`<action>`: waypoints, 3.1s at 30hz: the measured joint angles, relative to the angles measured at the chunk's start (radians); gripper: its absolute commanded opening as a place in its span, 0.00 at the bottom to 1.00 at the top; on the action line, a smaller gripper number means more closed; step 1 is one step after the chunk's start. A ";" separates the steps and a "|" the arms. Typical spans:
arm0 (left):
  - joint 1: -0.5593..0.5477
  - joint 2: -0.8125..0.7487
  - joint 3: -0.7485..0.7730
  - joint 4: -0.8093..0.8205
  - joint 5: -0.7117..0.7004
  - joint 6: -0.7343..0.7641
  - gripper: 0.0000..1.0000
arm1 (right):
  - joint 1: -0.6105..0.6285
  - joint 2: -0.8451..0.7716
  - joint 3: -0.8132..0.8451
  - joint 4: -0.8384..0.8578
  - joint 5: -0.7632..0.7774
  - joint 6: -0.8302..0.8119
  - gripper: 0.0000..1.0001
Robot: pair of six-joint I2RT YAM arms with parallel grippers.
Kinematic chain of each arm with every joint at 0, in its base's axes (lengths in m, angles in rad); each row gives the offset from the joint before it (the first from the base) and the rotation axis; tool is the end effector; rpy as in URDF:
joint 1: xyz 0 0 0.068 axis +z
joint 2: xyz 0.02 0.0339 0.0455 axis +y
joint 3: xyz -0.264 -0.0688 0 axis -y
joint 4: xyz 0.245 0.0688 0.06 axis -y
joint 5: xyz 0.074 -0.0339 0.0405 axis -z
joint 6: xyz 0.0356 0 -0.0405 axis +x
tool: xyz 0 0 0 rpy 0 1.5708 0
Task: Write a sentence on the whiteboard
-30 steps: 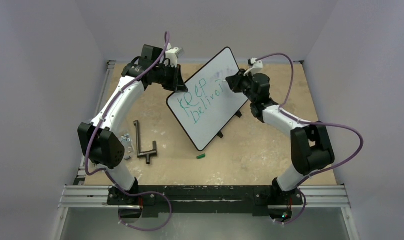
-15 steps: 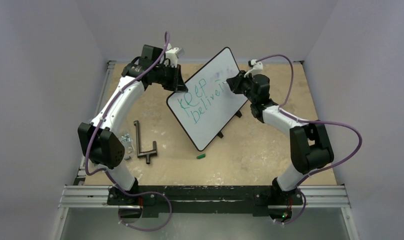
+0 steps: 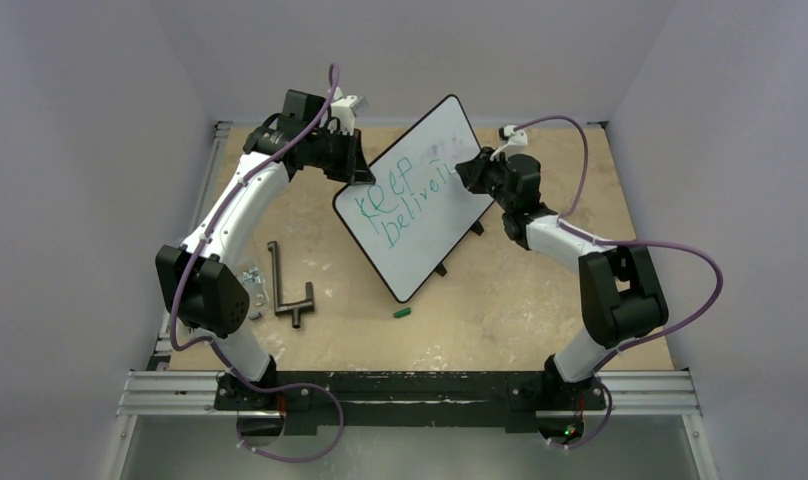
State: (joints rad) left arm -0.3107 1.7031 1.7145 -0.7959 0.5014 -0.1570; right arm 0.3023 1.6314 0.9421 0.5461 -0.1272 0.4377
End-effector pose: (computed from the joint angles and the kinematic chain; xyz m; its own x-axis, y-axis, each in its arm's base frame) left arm 0.3505 -0.1305 0.3636 -0.7569 0.0990 -0.6459 0.4795 0.7557 -0.4461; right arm 0.3532 0.1149 0.2519 -0.2994 0.3470 -0.8888 -0.3183 0.8418 0.4359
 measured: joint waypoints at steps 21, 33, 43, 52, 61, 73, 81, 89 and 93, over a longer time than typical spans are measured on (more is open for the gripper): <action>0.000 0.000 0.000 0.001 0.003 0.002 0.00 | 0.000 0.033 0.101 -0.019 -0.033 0.016 0.00; 0.000 0.000 0.000 0.001 0.000 0.001 0.00 | -0.020 0.058 0.126 -0.026 -0.028 0.016 0.00; 0.000 0.000 0.000 0.000 0.000 0.000 0.00 | -0.033 0.061 0.111 -0.036 -0.023 0.016 0.00; 0.000 -0.001 0.000 -0.001 -0.003 -0.005 0.00 | -0.037 0.044 0.080 -0.048 -0.022 0.015 0.00; -0.005 -0.006 0.000 0.000 0.001 0.003 0.00 | -0.034 -0.010 0.065 -0.099 -0.019 0.013 0.00; -0.006 -0.008 0.000 0.000 0.001 0.003 0.00 | -0.051 -0.059 0.075 -0.113 0.024 0.007 0.00; -0.007 -0.010 0.000 -0.001 0.001 0.004 0.00 | -0.064 0.003 0.134 -0.113 0.031 0.007 0.00; -0.007 -0.010 0.000 -0.001 0.001 0.004 0.00 | -0.067 0.051 0.188 -0.113 0.031 0.007 0.00; -0.007 -0.010 0.000 -0.001 0.001 0.004 0.00 | -0.068 0.075 0.207 -0.113 0.031 0.007 0.00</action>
State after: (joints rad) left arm -0.3176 1.6936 1.7145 -0.7971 0.5026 -0.1532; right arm 0.2344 1.7061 1.1492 0.4335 -0.0967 0.4450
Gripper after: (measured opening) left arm 0.049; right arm 0.112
